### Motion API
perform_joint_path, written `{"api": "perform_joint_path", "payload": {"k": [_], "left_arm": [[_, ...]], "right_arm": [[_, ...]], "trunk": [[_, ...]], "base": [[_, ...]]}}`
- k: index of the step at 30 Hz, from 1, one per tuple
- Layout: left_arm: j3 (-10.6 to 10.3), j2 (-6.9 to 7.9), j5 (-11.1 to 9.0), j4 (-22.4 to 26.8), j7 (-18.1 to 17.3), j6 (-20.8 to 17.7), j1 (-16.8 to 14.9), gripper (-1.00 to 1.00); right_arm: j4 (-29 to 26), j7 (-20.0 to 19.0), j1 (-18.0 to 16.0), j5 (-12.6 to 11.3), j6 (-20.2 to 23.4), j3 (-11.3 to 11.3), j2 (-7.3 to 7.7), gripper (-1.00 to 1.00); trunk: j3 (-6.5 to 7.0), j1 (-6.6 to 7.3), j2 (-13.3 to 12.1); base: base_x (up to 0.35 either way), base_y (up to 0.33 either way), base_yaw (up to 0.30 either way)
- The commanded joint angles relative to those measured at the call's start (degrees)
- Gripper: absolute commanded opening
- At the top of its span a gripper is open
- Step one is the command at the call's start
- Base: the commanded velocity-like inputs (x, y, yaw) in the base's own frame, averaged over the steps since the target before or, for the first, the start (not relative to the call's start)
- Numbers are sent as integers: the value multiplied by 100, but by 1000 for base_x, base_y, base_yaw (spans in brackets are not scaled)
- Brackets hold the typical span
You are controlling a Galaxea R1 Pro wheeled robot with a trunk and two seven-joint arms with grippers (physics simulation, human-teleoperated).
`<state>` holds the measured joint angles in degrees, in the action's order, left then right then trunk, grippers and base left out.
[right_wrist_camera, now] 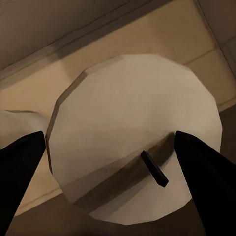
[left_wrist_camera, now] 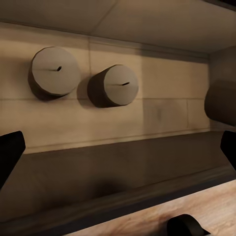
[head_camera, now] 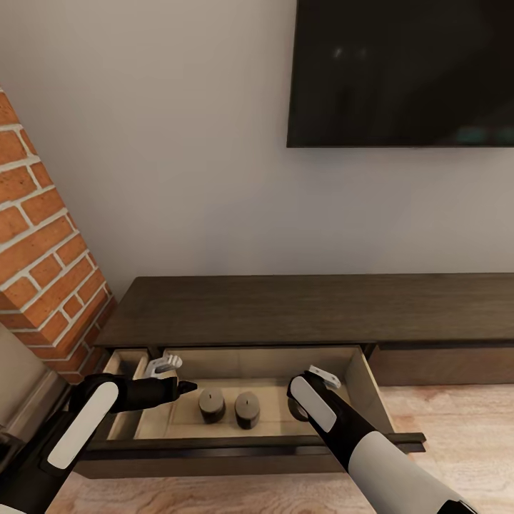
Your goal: Place each of the two pumpkins and all three candles from the living room inside a cabinet in the living room (use any cabinet), then make sure every cabinet is closed, and position the cauldron so it is next to a table in the living room.
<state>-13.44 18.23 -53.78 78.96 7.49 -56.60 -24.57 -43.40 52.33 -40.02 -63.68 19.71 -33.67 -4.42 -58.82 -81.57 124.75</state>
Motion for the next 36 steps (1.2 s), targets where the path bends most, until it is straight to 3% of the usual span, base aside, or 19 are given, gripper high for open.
{"api": "perform_joint_path", "payload": {"k": [1, 22, 36], "left_arm": [[-10, 5, -62, 6, 59, -9, -4, 100], [-10, 5, -62, 6, 59, -9, -4, 100], [-10, 5, -62, 6, 59, -9, -4, 100]], "right_arm": [[-8, 33, -6, -3, 31, -16, 3, -100], [-2, 22, -6, 31, -126, -17, 3, -100], [-1, 22, -6, 35, -142, -17, 3, -100]], "trunk": [[-23, -22, 44], [-275, -329, 606], [-329, -395, 726]], "base": [[0, 0, 0], [0, 0, 0], [0, 0, 0]]}}
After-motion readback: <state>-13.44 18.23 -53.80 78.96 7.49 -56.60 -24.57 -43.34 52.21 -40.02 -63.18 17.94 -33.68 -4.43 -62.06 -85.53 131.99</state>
